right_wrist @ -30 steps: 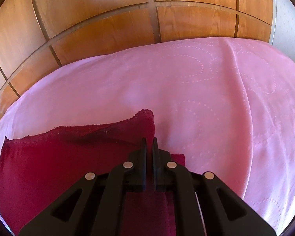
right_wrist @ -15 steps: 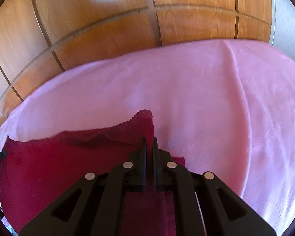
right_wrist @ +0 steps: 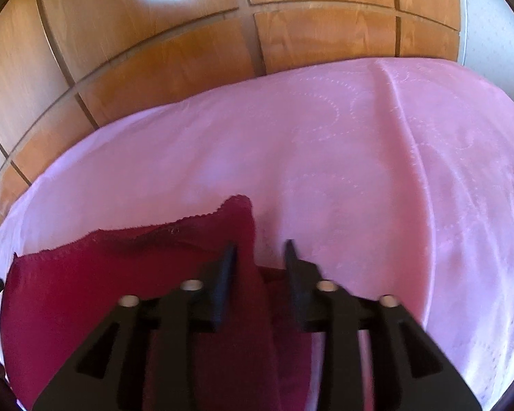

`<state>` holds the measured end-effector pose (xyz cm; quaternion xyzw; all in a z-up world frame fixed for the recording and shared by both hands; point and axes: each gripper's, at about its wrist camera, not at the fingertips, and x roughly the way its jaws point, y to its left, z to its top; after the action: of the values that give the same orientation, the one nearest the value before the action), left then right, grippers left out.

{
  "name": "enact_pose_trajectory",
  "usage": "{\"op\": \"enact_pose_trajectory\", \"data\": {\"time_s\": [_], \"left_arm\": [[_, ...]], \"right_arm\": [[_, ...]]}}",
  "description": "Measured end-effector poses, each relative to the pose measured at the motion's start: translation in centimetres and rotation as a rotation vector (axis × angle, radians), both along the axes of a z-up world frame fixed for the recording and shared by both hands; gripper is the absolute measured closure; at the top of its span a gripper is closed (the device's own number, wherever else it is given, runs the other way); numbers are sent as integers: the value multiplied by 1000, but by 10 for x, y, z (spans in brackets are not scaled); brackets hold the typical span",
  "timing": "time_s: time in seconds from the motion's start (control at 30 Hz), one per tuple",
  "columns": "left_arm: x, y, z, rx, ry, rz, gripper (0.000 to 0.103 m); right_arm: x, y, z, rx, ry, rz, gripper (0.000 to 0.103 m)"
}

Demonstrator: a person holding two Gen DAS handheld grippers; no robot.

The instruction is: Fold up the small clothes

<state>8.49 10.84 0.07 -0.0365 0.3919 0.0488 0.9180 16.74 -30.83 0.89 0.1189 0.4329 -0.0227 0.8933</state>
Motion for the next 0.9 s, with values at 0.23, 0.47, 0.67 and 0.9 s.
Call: {"op": "enact_pose_trajectory", "data": {"time_s": [0.23, 0.47, 0.67, 0.9], "left_arm": [[-33, -1, 15, -9, -42, -18, 63], [-55, -8, 17, -21, -49, -32, 63], [-70, -18, 20, 7, -80, -48, 41], [-76, -26, 16, 10, -79, -60, 41]], "right_arm": [[-26, 2, 13, 32, -11, 41, 54], [-57, 11, 10, 43, 12, 101, 79], [-60, 19, 16, -76, -10, 96, 97], [-54, 14, -9, -83, 16, 47, 97]]}}
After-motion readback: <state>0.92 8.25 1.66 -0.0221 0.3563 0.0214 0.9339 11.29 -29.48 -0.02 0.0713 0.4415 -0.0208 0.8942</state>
